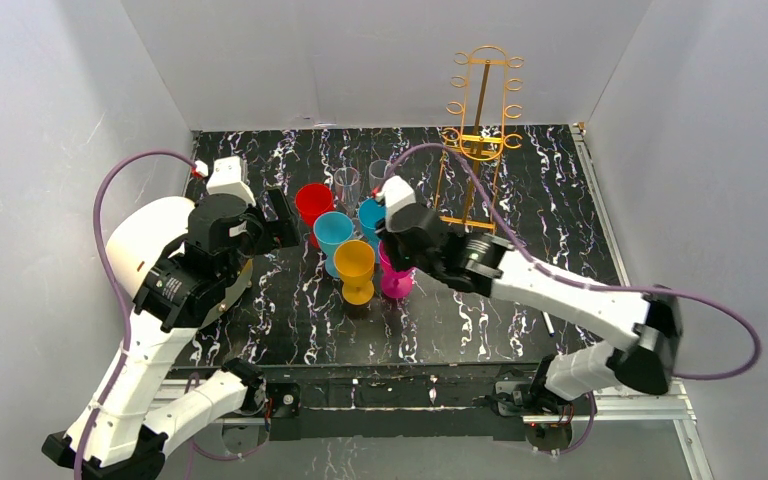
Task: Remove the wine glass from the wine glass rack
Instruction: Place the wine glass at the center of the board, then adjust the wine rack at the center of the board.
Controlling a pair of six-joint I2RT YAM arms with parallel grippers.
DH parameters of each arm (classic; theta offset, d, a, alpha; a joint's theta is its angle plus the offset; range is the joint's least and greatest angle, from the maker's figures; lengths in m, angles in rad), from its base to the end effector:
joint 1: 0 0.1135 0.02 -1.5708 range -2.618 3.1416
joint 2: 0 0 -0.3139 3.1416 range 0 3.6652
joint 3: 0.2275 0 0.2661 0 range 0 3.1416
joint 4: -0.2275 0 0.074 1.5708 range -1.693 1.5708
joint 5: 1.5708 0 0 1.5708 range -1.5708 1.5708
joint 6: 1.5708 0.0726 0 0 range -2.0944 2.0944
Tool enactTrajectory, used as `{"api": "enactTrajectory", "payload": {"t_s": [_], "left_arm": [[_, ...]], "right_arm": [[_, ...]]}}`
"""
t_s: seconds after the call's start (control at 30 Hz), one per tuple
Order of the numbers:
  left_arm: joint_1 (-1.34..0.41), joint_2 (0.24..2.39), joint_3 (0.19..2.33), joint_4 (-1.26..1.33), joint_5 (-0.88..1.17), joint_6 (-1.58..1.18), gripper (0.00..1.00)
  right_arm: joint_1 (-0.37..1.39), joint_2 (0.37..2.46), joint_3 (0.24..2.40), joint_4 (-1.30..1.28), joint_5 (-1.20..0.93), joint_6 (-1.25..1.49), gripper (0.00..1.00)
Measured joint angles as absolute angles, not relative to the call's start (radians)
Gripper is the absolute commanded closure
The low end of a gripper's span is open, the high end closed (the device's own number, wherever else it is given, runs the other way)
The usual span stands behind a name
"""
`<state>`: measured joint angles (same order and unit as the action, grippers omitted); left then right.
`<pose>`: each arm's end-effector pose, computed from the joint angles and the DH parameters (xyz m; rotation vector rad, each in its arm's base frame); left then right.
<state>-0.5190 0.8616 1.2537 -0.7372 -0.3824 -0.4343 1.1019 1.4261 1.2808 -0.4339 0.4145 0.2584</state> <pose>0.1569 -0.0584 0.4584 -0.1763 1.8918 -0.2836 0.1876 0.3057 0.3691 -0.6429 2.0175 0.3717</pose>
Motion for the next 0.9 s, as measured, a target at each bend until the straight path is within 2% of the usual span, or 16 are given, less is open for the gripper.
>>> {"api": "enactTrajectory", "payload": {"t_s": [0.3, 0.37, 0.53, 0.7, 0.8, 0.9], "left_arm": [[-0.519, 0.852, 1.25, -0.741, -0.382, -0.423, 0.02], [-0.519, 0.852, 1.25, -0.741, -0.381, -0.418, 0.02], [-0.519, 0.853, 1.25, -0.741, -0.374, -0.401, 0.02], [-0.519, 0.855, 1.25, -0.741, -0.354, -0.381, 0.02], [-0.519, 0.855, 1.245, -0.741, -0.355, -0.378, 0.02], [-0.519, 0.856, 1.236, -0.743, -0.356, -0.378, 0.02]], "right_arm": [[1.102, 1.039, 1.089, -0.439, 0.484, 0.379, 0.63], [1.102, 0.993, 1.018, -0.44, 0.516, 0.422, 0.62], [1.102, 0.934, 0.831, -0.482, 0.603, 0.56, 0.49], [1.082, 0.868, 0.706, -0.516, 0.665, 0.736, 0.44], [1.01, 0.829, 0.658, -0.496, 0.643, 0.794, 0.42], [0.824, 0.825, 0.619, -0.446, 0.536, 0.812, 0.41]]}}
